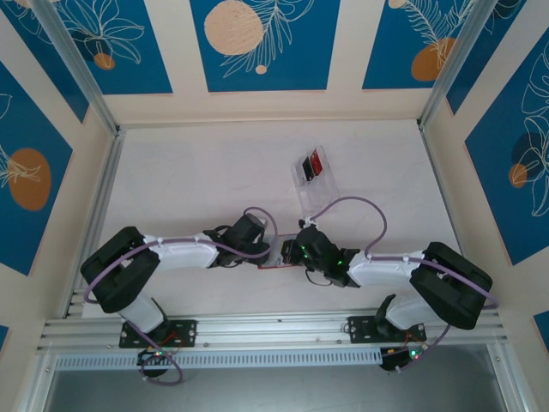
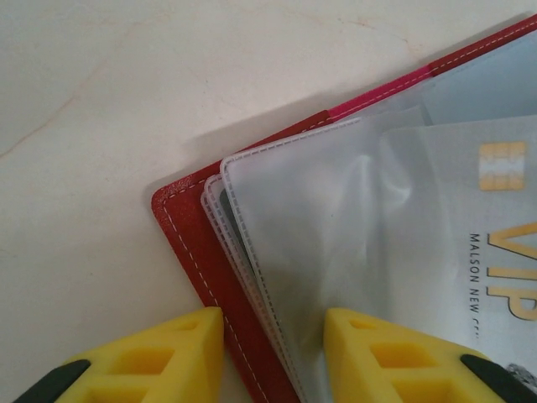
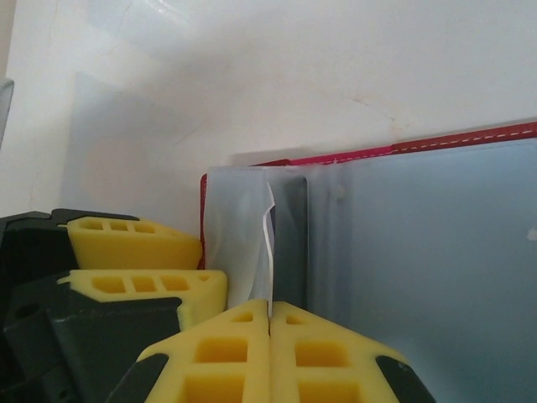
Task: Put the credit cards into the card holder
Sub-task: Insert the credit card into the card slot.
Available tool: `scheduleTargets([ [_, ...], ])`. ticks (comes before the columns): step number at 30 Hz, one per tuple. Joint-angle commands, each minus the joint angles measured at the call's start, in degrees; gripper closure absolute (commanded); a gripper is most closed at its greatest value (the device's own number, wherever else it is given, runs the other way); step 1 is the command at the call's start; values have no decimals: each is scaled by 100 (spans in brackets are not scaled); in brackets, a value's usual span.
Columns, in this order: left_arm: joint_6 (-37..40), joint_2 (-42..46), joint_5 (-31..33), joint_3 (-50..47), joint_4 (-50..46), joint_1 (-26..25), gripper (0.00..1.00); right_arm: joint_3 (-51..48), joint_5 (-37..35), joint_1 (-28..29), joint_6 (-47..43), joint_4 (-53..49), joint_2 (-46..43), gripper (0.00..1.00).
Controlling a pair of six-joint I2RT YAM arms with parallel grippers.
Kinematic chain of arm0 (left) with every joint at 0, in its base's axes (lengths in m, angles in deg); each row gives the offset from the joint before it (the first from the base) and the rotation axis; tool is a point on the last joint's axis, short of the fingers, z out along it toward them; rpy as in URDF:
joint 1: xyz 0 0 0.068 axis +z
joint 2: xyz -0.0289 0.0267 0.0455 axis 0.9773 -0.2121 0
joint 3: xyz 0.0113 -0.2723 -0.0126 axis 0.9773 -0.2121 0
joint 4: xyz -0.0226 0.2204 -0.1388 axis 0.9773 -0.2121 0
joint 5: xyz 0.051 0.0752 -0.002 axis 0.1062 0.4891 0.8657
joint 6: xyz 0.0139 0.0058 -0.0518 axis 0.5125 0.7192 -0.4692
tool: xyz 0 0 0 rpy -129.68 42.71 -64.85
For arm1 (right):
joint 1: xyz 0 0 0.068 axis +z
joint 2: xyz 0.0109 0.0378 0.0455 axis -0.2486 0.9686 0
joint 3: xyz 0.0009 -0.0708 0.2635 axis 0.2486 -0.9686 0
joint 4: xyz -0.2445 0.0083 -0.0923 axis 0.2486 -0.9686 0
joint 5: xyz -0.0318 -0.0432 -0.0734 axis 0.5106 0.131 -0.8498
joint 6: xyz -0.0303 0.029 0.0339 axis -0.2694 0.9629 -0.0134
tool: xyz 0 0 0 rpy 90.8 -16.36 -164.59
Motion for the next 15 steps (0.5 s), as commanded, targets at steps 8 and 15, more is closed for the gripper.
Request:
scheduleTargets([
  [8,-44,-227,-108,-177,-251,-32,64,-55,537,-37,-237,41,308,100],
  [15,-42,-169,-130,-201,-241,-32,63,-141,923,-312,-115,417,667,100],
])
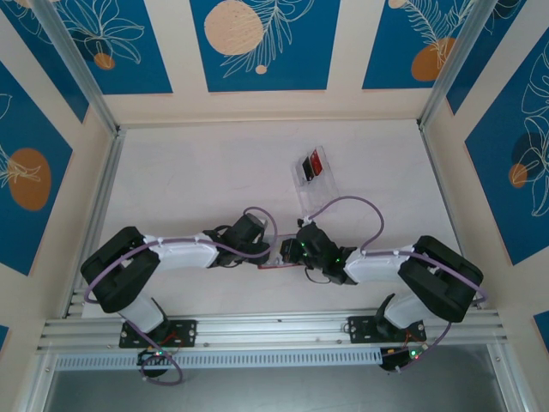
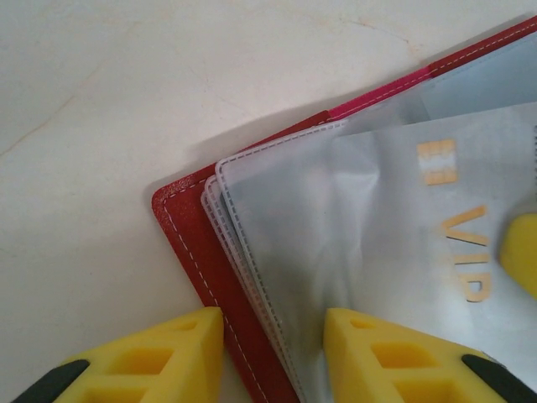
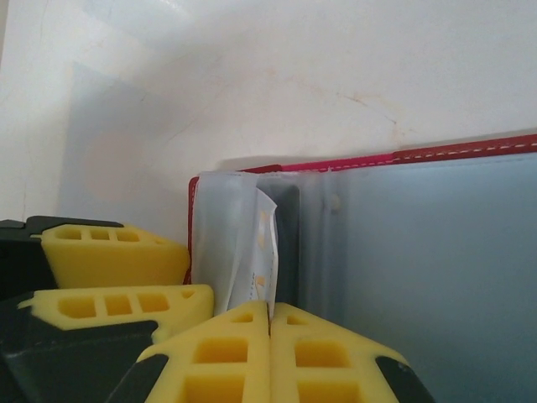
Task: Put the credit cards into the card holder
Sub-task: Insert the credit card into the card slot.
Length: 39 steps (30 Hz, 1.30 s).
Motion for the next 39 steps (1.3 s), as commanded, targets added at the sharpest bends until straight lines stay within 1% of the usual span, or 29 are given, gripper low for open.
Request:
scheduleTargets([
  [1,-14,-141,-116,-209,-244,-32,63,-157,534,-100,-26,-10,217,100],
  [7,-79,178,-35,-301,-276,-27,63,9,1007,-499,-365,-24,462,100],
  [10,-197,461,42,-399,-285,15,56,72,1235,-685,-478,-80,595,100],
  [13,-313,628,-51,-448,-321,152,54,112,1511,-862,-597,-151,709,100],
  [15,-427,688,-248,-525,-187,289,54,167,1694,-942,-726,-223,769,100],
  [17,-518,692,-462,-573,-37,439,56,269,1874,-1006,-853,-364,835,100],
  [20,-563,586,-757,-538,141,582,62,362,2039,-1073,-985,-490,929,100],
  [22,-539,484,-845,-450,160,618,68,417,2150,-1136,-1083,-584,983,100],
  [31,-340,33,-776,-227,97,621,73,665,2248,-1238,-1452,-1100,1000,100],
  [35,-323,-75,-750,-286,140,626,73,790,2358,-1247,-1457,-1031,1169,100],
  [39,-347,-115,-743,-385,202,603,73,738,2547,-1229,-1264,-629,1400,100],
])
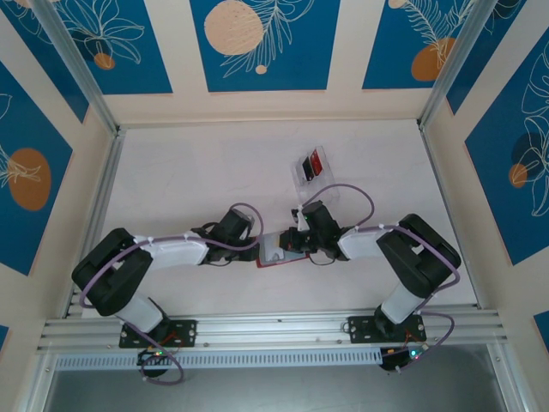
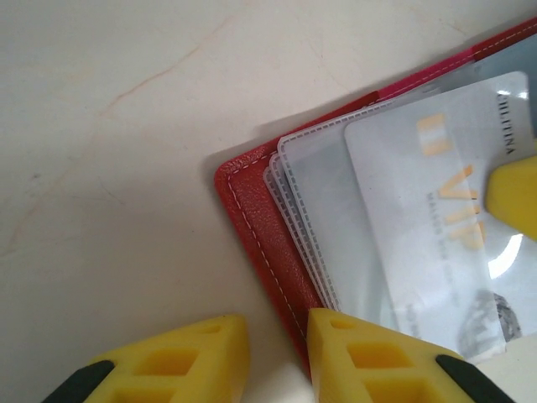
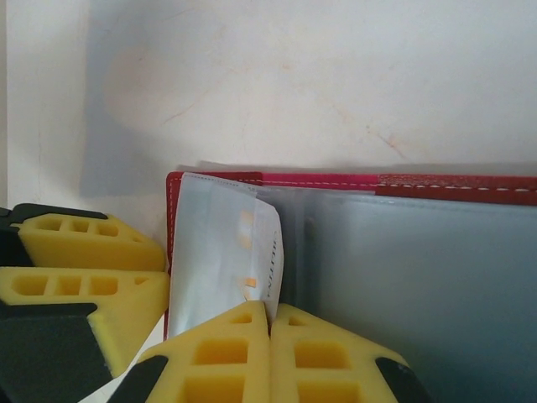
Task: Put the credit cards into the card holder
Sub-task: Insert the credit card into the card slot.
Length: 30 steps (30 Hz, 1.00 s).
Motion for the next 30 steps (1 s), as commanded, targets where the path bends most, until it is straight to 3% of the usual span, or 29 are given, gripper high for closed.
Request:
scheduleTargets([
  [1,100,-375,-89,-92,236,-11,73,-111,171,21,-14,-175,349,100],
  [19,71,-602,-107,-64,361,-105,72,69,444,272,-10,-18,851,100],
  [30,157,-479,-66,-17,306,-90,66,37,371,226,-404,-921,79,100],
])
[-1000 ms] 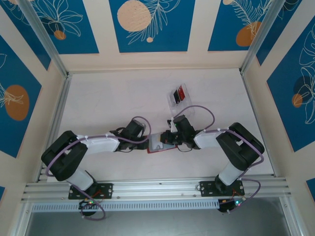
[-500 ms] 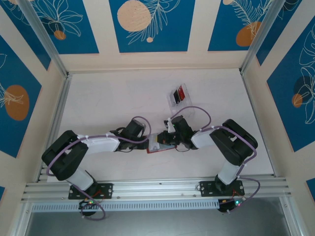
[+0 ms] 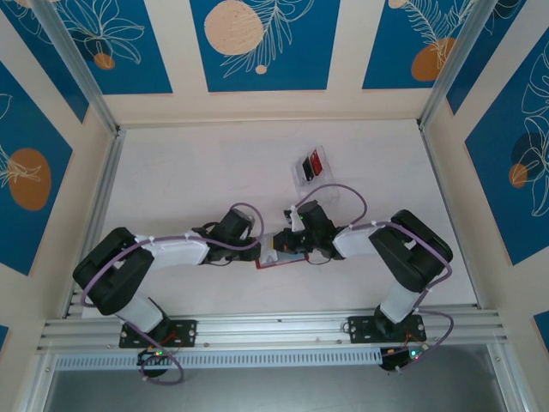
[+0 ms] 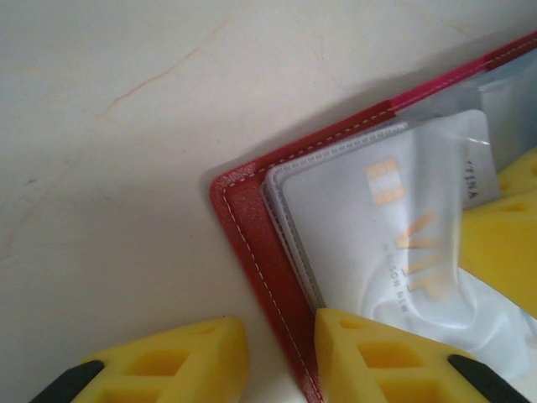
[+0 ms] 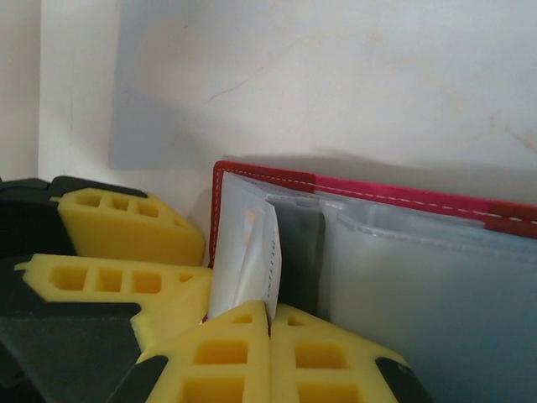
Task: Put the credit cards into the card holder
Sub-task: Insert the credit card into the card slot.
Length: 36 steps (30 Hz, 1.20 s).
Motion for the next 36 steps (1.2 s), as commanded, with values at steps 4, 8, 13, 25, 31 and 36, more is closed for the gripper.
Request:
scheduleTargets([
  [4,169,-326,-257,-64,427,-42,61,-76,-14,59,-523,-1368,-242,100],
  [8,159,-234,-504,-75,618,-15,59,28,100,28,-629,-1517,-175,100],
  [13,84,-234,-821,-86,812,-11,58,29,197,-37,-587,-1477,-104,99],
  [25,-24,-669,-1032,224,998,-18,67,11,322,-46,-584,-1471,-96,95],
  [31,-7,-649,-1023,235,978,-16,67,49,171,-46,-613,-1685,-303,84],
  [36,9,-634,-997,189,949,-12,67,185,20,-46,-713,-2129,-730,70],
])
